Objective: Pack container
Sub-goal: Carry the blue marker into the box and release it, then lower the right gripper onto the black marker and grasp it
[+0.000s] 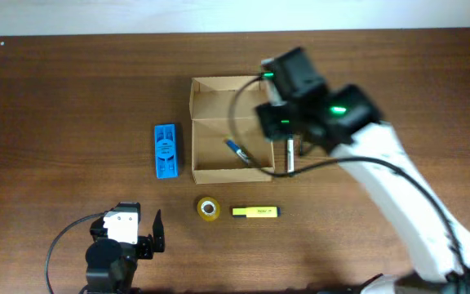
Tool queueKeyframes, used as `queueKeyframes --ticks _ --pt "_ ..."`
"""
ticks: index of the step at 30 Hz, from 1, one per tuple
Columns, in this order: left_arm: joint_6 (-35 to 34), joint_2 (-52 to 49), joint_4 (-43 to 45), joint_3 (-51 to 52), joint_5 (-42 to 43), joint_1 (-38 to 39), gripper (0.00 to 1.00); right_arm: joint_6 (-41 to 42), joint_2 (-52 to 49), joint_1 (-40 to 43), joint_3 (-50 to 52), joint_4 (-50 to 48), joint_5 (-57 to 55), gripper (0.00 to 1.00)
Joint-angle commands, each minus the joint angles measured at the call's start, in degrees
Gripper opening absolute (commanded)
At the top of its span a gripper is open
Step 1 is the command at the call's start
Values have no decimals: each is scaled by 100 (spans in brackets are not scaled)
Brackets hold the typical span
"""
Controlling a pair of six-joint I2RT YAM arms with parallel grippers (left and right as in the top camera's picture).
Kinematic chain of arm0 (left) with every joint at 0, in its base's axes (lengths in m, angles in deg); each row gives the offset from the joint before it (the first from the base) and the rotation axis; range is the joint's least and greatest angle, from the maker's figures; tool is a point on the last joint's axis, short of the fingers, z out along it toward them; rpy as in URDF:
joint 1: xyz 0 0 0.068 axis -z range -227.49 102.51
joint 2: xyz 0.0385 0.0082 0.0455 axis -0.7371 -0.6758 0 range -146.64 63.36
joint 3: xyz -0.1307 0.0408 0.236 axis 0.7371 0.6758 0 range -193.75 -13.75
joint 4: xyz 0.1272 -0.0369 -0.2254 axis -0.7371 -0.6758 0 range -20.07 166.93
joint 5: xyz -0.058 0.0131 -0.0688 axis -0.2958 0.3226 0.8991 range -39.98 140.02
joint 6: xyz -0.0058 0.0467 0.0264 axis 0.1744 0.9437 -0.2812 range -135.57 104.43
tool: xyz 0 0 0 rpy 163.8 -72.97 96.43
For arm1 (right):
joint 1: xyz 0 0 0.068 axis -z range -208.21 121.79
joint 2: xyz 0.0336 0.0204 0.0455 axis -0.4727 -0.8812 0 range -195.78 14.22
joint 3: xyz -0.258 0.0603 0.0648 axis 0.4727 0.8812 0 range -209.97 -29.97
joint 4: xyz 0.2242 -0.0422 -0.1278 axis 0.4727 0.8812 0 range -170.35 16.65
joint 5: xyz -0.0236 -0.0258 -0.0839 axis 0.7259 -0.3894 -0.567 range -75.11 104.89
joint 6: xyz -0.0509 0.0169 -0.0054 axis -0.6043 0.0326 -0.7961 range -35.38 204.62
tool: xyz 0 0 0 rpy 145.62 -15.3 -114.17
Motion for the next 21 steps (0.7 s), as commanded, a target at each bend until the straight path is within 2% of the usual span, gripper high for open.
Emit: queueKeyframes --ticks 1,2,5,7,13,21 --pt "109 28 11 35 -37 -35 100 1305 -74 404 129 369 -448 80" --pt "109 28 11 37 -37 -35 100 1377 -74 514 317 372 -448 80" --pt "109 28 11 37 -37 -35 100 1517 -74 730 822 267 -415 94" --pt "109 28 11 37 -37 -35 100 1517 -74 874 1344 -48 -223 96" --pt "109 28 11 37 -37 -35 100 1467 -76 1196 3014 -1797 625 94" --pt "109 28 11 37 -37 -35 100 1362 -376 1204 3390 -2529 719 90"
